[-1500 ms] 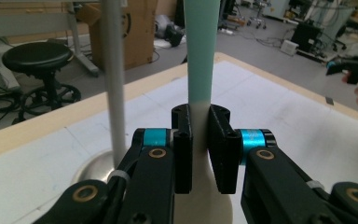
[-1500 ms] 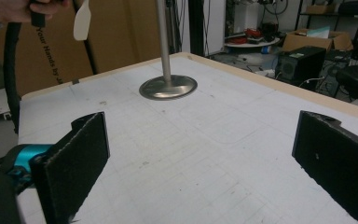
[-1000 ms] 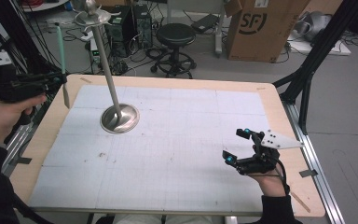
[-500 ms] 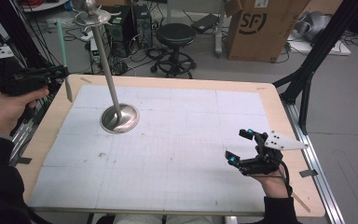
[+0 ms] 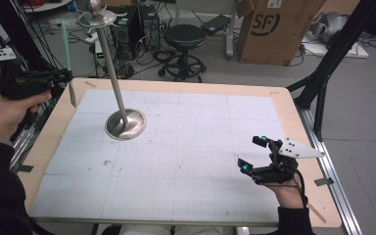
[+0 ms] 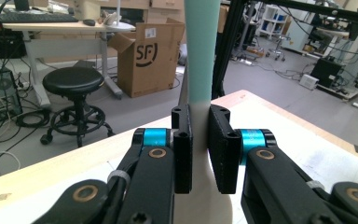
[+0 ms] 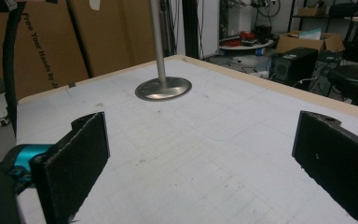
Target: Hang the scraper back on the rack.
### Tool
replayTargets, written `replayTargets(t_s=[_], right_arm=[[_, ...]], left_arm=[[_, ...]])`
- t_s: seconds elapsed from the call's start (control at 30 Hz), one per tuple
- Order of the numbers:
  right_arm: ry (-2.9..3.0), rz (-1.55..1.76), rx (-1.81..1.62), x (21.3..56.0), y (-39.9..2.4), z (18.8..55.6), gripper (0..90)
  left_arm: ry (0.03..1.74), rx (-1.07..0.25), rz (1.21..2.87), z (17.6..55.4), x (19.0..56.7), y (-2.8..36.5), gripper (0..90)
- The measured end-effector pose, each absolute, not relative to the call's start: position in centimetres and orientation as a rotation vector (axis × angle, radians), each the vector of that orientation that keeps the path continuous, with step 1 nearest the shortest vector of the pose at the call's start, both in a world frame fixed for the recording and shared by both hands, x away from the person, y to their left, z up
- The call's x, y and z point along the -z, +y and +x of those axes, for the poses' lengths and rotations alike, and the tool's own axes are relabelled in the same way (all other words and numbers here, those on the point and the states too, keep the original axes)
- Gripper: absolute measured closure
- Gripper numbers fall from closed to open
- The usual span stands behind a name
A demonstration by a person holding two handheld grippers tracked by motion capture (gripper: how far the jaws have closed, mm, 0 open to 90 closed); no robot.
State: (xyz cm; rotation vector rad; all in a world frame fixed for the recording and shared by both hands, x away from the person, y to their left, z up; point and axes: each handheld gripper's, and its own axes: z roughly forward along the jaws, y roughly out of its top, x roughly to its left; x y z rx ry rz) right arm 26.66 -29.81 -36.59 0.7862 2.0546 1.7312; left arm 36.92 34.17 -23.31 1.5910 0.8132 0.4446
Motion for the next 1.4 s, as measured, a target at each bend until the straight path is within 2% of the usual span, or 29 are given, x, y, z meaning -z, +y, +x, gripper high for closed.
replayTargets(t_s=[0.7,0.73,0.8,0.93,1.13,1.33,1.4], right_arm=[[2.061,0.794,-1.722,36.7,-29.9,26.6,2.7],[2.059,0.794,-1.723,36.7,-30.0,26.5,2.7],[2.058,0.795,-1.723,36.7,-30.0,26.5,2.7],[2.058,0.791,-1.722,36.7,-30.0,26.5,2.7],[2.063,0.793,-1.718,36.7,-29.9,26.5,2.7],[2.07,0.791,-1.72,36.8,-29.6,26.8,2.7],[2.076,0.783,-1.717,36.9,-29.5,26.9,2.7]], left_arm=[[0.817,-0.462,1.622,37.9,23.7,32.5,79.0],[0.822,-0.462,1.617,37.8,23.8,32.3,68.9],[0.833,-0.471,1.611,37.6,23.8,31.8,67.0],[0.807,-0.564,1.603,36.7,24.3,31.0,55.1],[0.774,-0.466,1.613,35.1,25.7,29.9,39.3],[0.66,-0.485,1.678,33.1,27.5,28.4,12.4],[0.612,-0.491,1.678,32.3,28.1,27.8,9.8]])
